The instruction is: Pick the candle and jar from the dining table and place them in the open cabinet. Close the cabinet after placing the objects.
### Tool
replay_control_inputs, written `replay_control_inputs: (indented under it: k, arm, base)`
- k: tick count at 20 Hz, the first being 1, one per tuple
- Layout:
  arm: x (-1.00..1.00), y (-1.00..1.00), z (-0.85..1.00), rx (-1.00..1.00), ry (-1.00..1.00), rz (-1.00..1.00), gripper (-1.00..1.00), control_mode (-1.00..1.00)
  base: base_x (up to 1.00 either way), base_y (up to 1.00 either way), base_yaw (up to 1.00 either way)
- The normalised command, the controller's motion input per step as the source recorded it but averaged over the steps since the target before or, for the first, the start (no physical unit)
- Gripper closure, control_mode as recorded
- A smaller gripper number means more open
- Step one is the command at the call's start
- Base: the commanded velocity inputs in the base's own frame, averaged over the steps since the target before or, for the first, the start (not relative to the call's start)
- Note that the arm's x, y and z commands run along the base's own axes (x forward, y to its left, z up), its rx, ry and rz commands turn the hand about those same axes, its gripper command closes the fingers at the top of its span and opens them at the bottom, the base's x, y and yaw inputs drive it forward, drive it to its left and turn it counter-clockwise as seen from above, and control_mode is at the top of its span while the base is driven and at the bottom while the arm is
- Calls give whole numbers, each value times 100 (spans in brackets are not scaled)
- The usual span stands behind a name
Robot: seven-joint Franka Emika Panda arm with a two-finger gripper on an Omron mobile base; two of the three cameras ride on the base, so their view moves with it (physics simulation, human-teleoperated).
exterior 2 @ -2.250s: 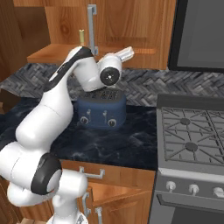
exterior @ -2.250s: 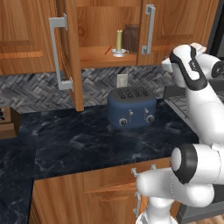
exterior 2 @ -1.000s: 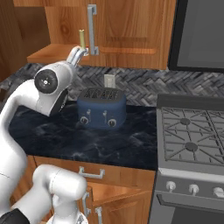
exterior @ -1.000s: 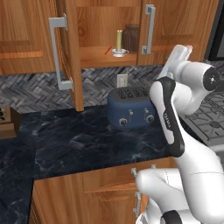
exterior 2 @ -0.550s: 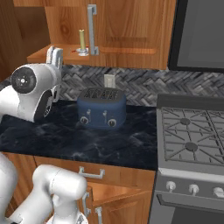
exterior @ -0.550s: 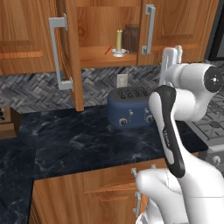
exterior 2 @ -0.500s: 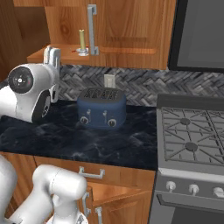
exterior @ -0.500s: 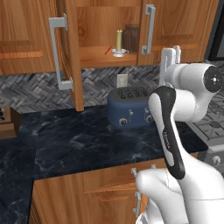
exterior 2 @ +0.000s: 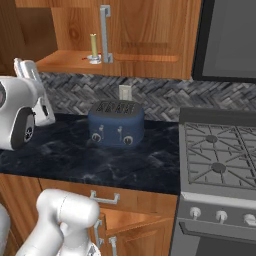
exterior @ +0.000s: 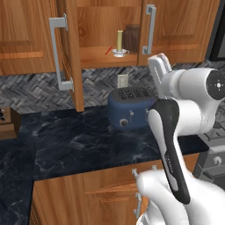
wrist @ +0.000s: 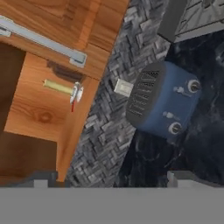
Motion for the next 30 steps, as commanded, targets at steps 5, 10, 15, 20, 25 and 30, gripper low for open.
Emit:
replay_control_inputs:
  k: [5, 10, 15, 20, 25, 30]
  arm:
    - [-9, 22, -11, -34, -11, 29, -100, -100]
    - [-15, 23, 0, -34, -6, 30, -100, -100]
    - [-30, 39, 0, -35, 0, 20, -100, -100]
    - [-54, 40, 1, -31, 0, 8, -100, -100]
    - [-64, 36, 0, -30, 0, 8, -100, -100]
    - [-30, 42, 0, -30, 0, 11, -100, -100]
  base:
    - [0, 0, 0]
    - [0, 0, 0]
    - [0, 0, 0]
    - [0, 0, 0]
    - [0, 0, 0]
    - [0, 0, 0]
